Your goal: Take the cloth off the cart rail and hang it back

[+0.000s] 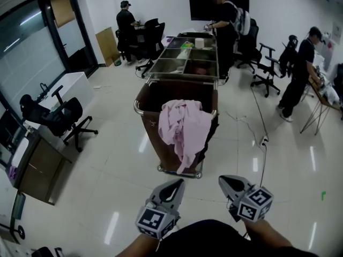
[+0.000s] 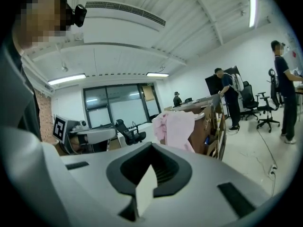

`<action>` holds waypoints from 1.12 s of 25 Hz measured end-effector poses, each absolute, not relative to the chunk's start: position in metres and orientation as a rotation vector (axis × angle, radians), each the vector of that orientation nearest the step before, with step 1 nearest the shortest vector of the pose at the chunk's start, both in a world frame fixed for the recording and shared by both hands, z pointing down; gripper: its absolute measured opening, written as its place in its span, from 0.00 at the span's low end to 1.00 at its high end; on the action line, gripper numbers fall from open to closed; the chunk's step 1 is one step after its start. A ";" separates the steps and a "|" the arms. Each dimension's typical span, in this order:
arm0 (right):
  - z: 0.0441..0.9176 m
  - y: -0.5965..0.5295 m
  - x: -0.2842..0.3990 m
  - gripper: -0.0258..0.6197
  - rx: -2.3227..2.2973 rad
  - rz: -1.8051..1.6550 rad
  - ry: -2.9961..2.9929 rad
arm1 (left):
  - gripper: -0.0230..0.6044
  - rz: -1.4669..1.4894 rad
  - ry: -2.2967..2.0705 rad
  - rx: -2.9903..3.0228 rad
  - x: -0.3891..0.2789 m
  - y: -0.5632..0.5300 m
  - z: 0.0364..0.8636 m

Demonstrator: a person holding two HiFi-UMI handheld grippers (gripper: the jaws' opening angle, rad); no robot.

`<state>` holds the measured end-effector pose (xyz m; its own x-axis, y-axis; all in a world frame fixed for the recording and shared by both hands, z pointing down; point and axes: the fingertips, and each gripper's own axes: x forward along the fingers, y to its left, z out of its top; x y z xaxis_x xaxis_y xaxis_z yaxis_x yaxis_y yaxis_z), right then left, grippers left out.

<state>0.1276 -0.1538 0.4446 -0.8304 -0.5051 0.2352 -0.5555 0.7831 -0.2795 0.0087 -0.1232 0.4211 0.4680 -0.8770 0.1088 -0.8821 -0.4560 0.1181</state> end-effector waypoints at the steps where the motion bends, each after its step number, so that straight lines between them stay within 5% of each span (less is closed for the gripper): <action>1: 0.446 -0.155 0.130 0.04 0.832 0.517 -2.827 | 0.04 0.058 -1.545 2.548 0.014 -0.125 0.423; 28: 0.447 -0.152 0.131 0.05 0.857 0.551 -2.875 | 0.04 0.127 -1.492 2.553 0.028 -0.125 0.432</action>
